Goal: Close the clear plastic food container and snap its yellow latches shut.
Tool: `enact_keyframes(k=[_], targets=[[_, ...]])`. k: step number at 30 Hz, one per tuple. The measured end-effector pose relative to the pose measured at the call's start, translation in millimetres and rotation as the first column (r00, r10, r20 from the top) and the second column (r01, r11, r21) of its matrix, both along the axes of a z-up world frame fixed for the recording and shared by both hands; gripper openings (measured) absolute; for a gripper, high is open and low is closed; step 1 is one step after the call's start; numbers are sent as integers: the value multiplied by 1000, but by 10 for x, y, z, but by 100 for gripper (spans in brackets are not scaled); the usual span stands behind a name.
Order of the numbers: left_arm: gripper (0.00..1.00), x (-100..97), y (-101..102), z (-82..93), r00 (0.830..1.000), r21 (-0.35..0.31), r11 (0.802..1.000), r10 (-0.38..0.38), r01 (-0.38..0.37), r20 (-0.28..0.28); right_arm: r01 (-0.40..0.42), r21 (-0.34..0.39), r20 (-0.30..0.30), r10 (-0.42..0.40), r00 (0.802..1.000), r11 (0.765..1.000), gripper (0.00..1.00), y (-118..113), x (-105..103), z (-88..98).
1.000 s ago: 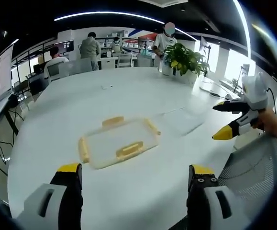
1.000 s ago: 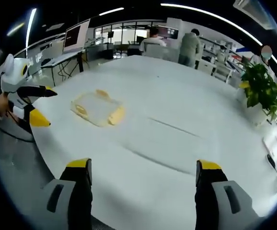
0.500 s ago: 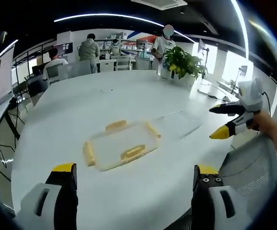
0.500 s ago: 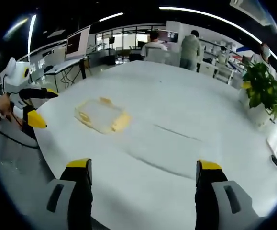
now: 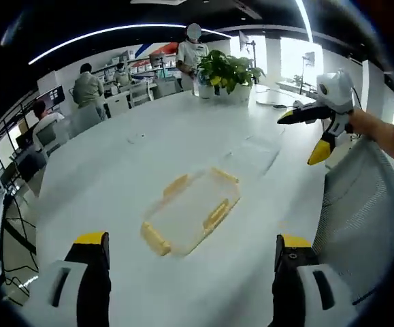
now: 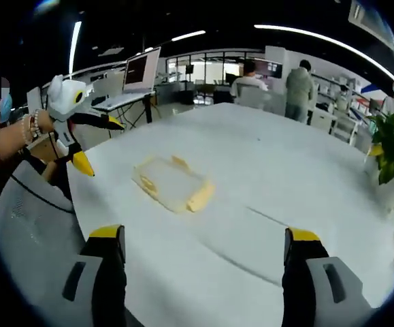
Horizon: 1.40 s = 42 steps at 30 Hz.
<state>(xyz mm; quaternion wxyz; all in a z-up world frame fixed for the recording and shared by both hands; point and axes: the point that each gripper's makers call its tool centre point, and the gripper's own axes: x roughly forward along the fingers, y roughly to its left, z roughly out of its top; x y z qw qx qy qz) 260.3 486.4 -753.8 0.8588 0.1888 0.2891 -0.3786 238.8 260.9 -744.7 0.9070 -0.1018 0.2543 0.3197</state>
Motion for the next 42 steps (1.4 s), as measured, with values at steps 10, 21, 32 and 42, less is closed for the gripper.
enact_keyframes(k=[10,21,32,42], targets=[[99,39,61,-265,966,132,965,-205,226,-156,-318,-133,-30,317,948,939,98,364,176,34],[76,391,109,-270,922,183,909,-343,374,-181,-551,-261,-152,530,834,793,83,553,384,-148],[57,685,145,-482,889,219,876,-369,430,-270,-654,-241,-266,599,755,717,77,675,611,-360],[54,664,198,-760,805,295,762,-468,577,-365,-690,-263,-335,607,721,674,75,688,768,-665]])
